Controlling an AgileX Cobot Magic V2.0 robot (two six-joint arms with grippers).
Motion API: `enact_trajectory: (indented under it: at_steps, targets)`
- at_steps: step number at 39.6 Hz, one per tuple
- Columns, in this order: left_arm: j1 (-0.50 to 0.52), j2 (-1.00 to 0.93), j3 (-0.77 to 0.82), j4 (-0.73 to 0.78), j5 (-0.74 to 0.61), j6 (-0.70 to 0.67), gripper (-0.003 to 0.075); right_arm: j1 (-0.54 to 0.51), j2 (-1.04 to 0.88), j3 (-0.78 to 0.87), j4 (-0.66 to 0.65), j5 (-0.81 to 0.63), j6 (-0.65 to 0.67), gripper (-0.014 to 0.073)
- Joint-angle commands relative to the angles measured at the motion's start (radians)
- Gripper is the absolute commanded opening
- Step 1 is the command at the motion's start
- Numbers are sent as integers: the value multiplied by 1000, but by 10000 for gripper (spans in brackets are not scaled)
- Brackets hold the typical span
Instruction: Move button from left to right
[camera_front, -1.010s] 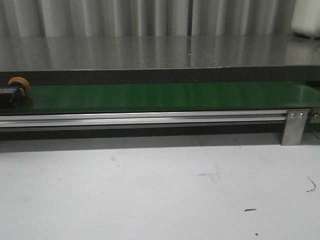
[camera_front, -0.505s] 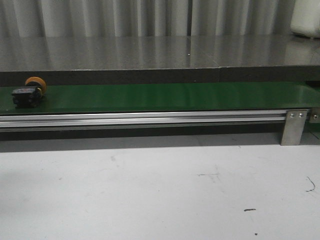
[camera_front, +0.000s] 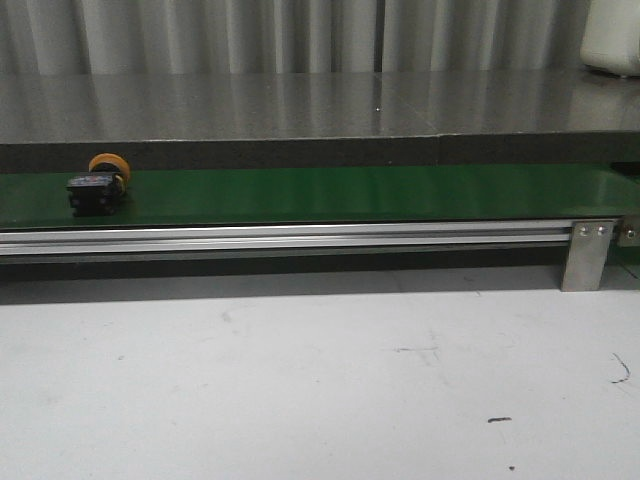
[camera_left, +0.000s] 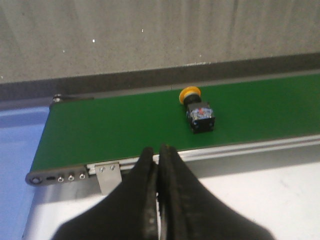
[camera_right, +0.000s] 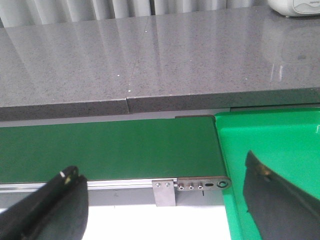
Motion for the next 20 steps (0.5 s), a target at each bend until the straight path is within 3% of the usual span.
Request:
enact_trajectory:
  at_steps: [1,9,20]
  targets:
    - [-7,-91,-4,-28,-85,-9,-21,4,12,-37,-5,-83,-5,645]
    - [-7,-249,44,-28,-124,-9,-21,4,12,-37,-5,-83,-5,645]
    - [-7,-276,56,-28,-113,-9,-21,4,12,-37,-5,-83,-5,645]
